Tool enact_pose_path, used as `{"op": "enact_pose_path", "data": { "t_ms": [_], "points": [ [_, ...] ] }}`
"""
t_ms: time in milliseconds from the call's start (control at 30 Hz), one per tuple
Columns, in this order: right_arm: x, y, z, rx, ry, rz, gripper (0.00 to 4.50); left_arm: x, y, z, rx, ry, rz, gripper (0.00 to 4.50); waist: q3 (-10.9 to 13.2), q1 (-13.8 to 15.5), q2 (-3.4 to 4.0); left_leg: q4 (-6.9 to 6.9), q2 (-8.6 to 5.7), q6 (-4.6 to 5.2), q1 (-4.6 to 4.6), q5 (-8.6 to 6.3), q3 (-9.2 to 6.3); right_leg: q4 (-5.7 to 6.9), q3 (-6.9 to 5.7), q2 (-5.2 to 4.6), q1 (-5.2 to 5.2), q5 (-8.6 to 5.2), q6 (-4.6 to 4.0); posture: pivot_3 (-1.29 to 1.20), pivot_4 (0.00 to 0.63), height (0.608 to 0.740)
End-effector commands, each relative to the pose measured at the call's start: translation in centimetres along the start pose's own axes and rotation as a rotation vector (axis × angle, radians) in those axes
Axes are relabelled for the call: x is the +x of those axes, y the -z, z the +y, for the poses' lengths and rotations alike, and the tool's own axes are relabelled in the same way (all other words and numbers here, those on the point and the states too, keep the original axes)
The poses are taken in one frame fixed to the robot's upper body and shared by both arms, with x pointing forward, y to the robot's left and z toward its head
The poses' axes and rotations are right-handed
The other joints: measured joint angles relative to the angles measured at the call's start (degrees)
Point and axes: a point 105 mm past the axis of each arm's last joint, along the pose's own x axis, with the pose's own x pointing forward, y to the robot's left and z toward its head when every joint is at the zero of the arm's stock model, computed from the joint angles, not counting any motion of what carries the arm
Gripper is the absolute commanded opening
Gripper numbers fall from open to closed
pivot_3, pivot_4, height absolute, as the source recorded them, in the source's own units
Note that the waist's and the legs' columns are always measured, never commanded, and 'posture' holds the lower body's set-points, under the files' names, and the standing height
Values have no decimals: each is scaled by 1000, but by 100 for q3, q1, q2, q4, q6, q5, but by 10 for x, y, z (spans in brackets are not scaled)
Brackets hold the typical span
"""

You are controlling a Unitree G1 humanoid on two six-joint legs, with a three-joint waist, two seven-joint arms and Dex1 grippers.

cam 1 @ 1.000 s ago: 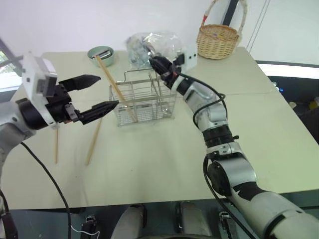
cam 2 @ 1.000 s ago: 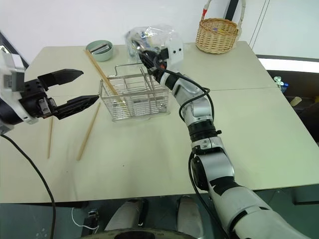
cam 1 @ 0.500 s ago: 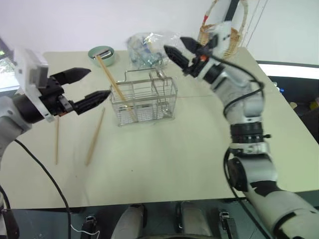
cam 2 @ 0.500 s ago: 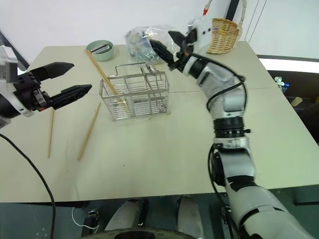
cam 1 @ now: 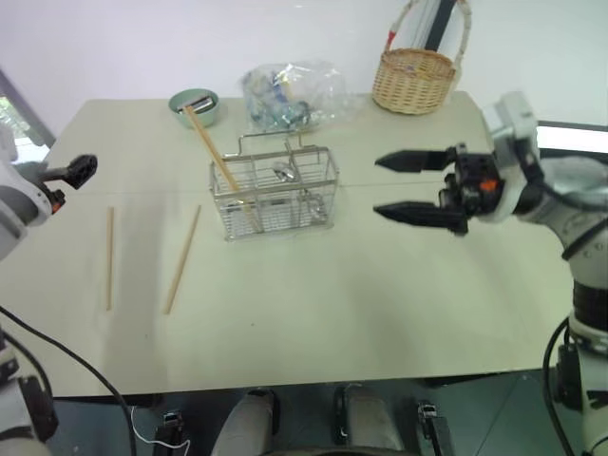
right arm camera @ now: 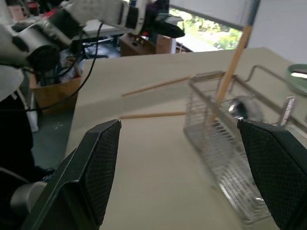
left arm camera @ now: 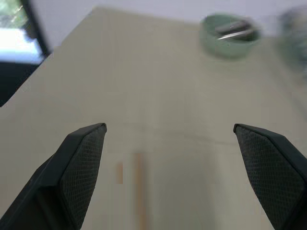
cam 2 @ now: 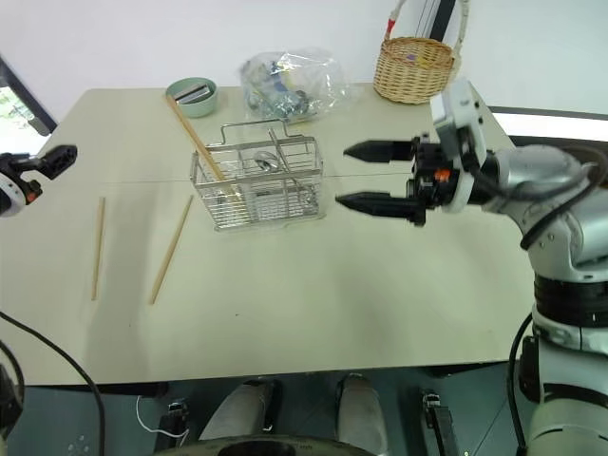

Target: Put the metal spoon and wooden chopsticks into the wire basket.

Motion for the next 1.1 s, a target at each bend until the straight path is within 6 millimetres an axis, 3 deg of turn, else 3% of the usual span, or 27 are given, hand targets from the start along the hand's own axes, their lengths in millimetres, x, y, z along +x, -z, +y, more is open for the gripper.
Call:
{"op": "enact_pose_path", "data": {
  "t_ms": [33,367,733,833,1067,1100],
  "points": [
    [0,-9,7,-31,22,-36,3979,12,11,9,36,-79,104,4500,-1,40,-7,0,-2,0,0,0,1,0,0,-3,1,0,1,0,150,693],
    [3,1,22,40,70,-59,3979,52,49,-7,82,-76,273,4500,-6,108,-33,-1,-5,-2,-9,0,-2,-3,0,-6,-5,5,5,0,150,693],
    [-3,7,31,79,94,-50,3979,72,81,-7,19,-126,340,4500,-5,108,-46,1,-3,-2,-7,0,2,-3,-1,-7,-3,11,16,0,150,693],
    [-5,8,31,86,109,-52,4031,74,87,-10,2,-114,348,3603,-5,107,-46,2,-3,-2,-2,0,2,-3,-1,-8,1,12,18,0,150,693],
    [-4,7,32,85,121,-59,4031,75,89,-14,18,-87,362,45,-6,110,-45,5,-4,-2,-1,0,2,-2,-2,-8,5,12,19,0,150,693],
    [-4,7,32,85,122,-59,4031,75,88,-14,19,-91,361,16,-6,110,-45,5,-4,-2,-1,0,2,-2,-2,-8,5,12,19,0,150,693]
  ]
}}
